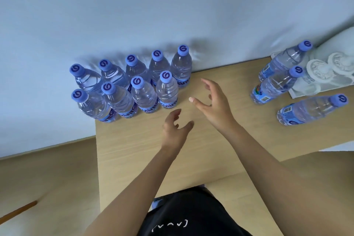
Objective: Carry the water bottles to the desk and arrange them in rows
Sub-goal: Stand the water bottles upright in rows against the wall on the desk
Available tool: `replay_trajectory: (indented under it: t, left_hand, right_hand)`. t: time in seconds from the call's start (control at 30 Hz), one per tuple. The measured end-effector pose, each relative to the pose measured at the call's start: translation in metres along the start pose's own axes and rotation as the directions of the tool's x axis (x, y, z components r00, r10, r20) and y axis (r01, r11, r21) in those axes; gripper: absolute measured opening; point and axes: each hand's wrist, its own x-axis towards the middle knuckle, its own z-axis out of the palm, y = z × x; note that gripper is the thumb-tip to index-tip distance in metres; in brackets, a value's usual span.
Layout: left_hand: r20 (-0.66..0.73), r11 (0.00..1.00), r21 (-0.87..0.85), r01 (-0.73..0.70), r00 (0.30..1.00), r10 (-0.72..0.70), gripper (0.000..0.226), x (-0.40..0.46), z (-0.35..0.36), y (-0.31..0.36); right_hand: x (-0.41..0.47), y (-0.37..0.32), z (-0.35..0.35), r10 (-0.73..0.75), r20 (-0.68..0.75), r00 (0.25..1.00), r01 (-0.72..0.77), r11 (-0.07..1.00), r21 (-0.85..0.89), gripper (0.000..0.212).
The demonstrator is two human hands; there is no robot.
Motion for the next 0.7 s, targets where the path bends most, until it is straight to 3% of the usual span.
replay_trajectory:
  t: [0.33, 0.7]
  left_hand:
    - [0.305, 0.952, 0.150, -0.265, 0.929, 0.211, 0.055, -0.042, 0.042, 0.021]
    - [0.411, 0.929, 0.151, -0.337, 0.877, 0.251, 0.056, -0.064, 0.156, 0.061]
  right_hand:
    - [-0.067, 0.023, -0.076, 0.122, -0.280, 0.952, -0.114, 0.992, 0.046, 0.061]
    - [-0.082, 0.058, -0.205, 0.151, -0.468, 0.871, -0.126, 0.988, 0.085, 0.060]
